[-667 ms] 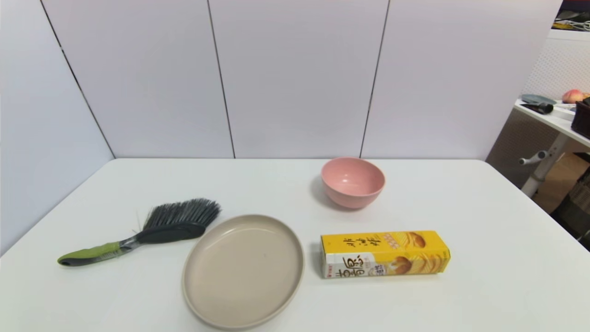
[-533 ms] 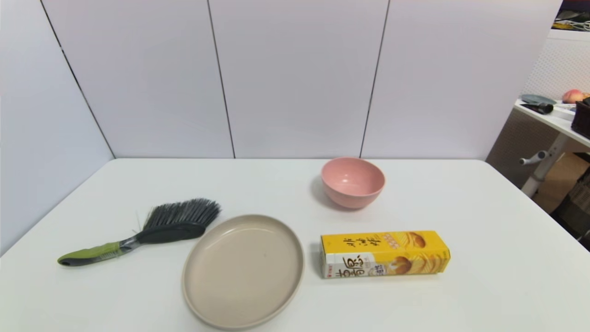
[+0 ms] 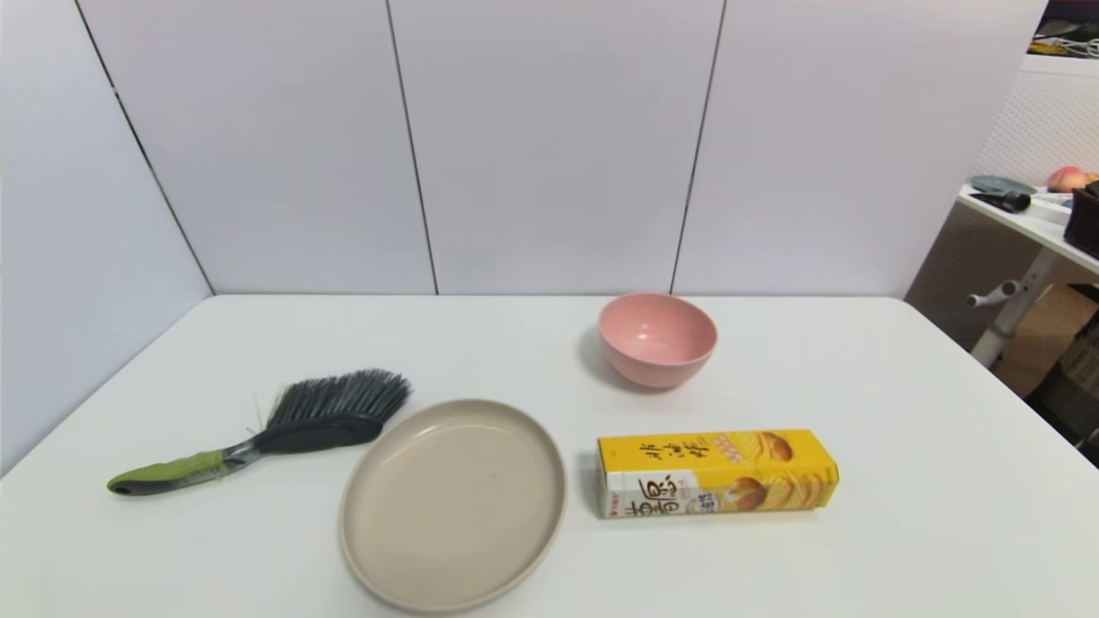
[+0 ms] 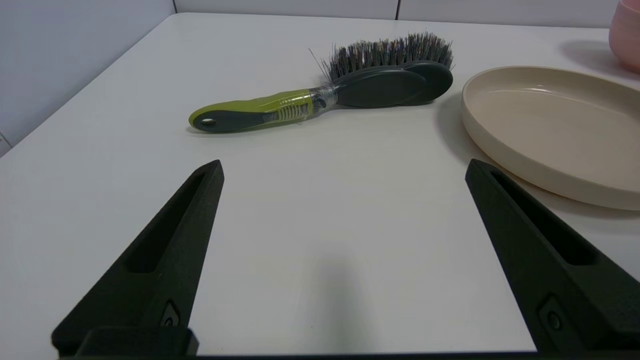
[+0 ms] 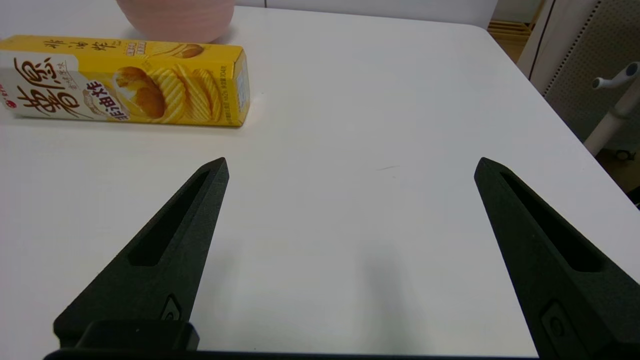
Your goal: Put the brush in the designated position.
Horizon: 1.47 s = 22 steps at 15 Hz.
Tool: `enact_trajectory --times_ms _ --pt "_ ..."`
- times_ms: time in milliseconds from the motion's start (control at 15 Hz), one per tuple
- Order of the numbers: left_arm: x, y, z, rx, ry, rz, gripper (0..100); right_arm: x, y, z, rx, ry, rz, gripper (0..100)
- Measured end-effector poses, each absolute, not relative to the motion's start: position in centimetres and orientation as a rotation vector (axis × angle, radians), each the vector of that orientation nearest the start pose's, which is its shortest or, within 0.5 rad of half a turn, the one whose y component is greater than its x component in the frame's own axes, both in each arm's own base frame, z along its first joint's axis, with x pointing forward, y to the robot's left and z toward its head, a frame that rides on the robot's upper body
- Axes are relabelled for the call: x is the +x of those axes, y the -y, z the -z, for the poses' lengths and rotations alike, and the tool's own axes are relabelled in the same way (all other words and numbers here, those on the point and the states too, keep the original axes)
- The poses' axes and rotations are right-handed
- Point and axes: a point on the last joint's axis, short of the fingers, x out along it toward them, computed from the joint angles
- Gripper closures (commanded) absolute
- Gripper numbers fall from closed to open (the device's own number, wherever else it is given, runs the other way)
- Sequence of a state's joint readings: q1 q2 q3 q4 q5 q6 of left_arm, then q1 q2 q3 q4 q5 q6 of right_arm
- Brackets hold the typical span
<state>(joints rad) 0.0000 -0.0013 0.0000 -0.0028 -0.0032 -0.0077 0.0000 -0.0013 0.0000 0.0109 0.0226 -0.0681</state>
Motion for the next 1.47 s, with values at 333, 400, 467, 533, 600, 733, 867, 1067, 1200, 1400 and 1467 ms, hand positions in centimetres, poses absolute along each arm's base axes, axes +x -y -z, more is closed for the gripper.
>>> enact_trajectory --times_ms 333,400,467,533,600,733,867,1067,1200,1400,1467 --pt "-1.8 0.0 -8.5 0.010 -0.064 -0.001 0 -2.3 -0.1 -7.4 -0.068 -0.009 -0.023 0" --pt "-1.4 0.0 -9.5 0.022 -0.082 -0.001 0 -2.3 -0.1 -7.4 -0.069 -0.009 -0.023 0" --pt "-1.0 0.0 -10.7 0.038 -0.094 0.000 0 -2.3 -0.1 -7.4 -0.068 -0.009 -0.023 0" --pt "-0.3 0.0 -12.1 0.064 -0.099 0.001 0 -2.3 -0.1 -7.4 -0.068 -0.009 -0.023 0" --pt "0.5 0.0 -13.6 0.089 -0.105 0.003 0 -2.3 -0.1 -7.4 -0.068 -0.009 -0.023 0" --pt "2.7 0.0 -16.9 0.163 -0.106 0.009 0 -2.3 -0.1 -7.4 -0.068 -0.008 -0.023 0" --pt "5.2 0.0 -19.9 0.253 -0.112 0.032 0 -2.3 0.0 -7.4 -0.068 -0.009 -0.022 0" --pt "10.0 -0.1 -23.7 0.411 -0.133 0.152 0 -2.3 -0.1 -7.4 -0.069 -0.008 -0.022 0" --pt "13.4 -1.1 -25.4 0.525 -0.162 0.255 0 -2.3 0.0 -7.4 -0.068 -0.008 -0.022 0" --pt "18.0 -3.8 -25.7 0.687 -0.225 0.490 0 -2.3 -0.1 -7.4 -0.068 -0.009 -0.023 0" --pt "18.9 -4.4 -24.9 0.695 -0.266 0.590 0 -2.3 -0.1 -7.4 -0.068 -0.009 -0.023 0"
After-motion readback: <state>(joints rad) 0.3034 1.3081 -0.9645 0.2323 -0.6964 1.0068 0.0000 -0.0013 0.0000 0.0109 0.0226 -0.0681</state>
